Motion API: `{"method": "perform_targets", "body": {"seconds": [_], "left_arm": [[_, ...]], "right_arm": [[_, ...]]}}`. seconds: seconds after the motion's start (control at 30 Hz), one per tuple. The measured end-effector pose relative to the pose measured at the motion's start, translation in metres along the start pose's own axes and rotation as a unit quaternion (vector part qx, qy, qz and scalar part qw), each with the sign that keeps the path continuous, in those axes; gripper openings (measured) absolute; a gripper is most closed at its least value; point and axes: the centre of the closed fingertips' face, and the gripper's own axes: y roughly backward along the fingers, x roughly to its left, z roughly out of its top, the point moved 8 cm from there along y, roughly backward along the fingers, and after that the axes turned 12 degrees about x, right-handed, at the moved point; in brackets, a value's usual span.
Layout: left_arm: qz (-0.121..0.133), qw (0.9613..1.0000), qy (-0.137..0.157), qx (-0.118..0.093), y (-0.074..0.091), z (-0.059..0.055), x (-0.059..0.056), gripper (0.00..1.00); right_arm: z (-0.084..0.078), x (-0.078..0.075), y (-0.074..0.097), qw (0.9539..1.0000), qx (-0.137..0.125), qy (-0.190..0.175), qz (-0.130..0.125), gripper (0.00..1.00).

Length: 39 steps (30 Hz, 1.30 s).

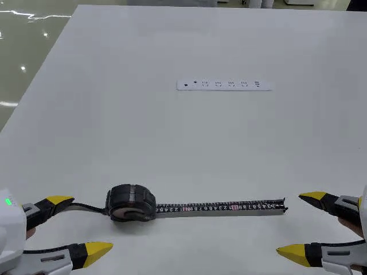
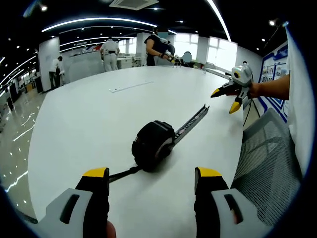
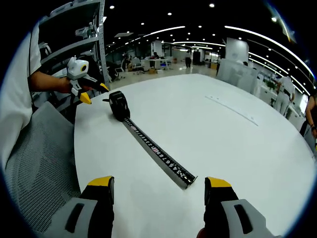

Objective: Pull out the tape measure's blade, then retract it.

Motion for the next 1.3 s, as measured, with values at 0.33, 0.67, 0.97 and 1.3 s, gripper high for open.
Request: {"method": "perform_targets", "body": {"seconds": [0.33, 0.67, 0.97, 1.3], "left_arm": [[0.018, 0.9993, 0.030, -0.009, 0.015, -0.018, -0.010, 0.70], [0.026, 0.9985, 0.047, -0.015, 0.022, -0.031, -0.018, 0.79], [0.029, 0.9979, 0.054, -0.021, 0.026, -0.041, -0.027, 0.87], [0.037, 0.9964, 0.072, -0.024, 0.030, -0.054, -0.038, 0.94]], "right_arm": [[-0.008, 0.013, 0.008, 0.9997, -0.010, -0.011, -0.017, 0.80], [-0.016, 0.029, 0.018, 0.9991, -0.015, -0.024, -0.030, 0.91], [-0.026, 0.039, 0.024, 0.9981, -0.022, -0.042, -0.040, 0.99], [-0.039, 0.051, 0.029, 0.9974, -0.016, -0.058, -0.040, 0.99]]}}
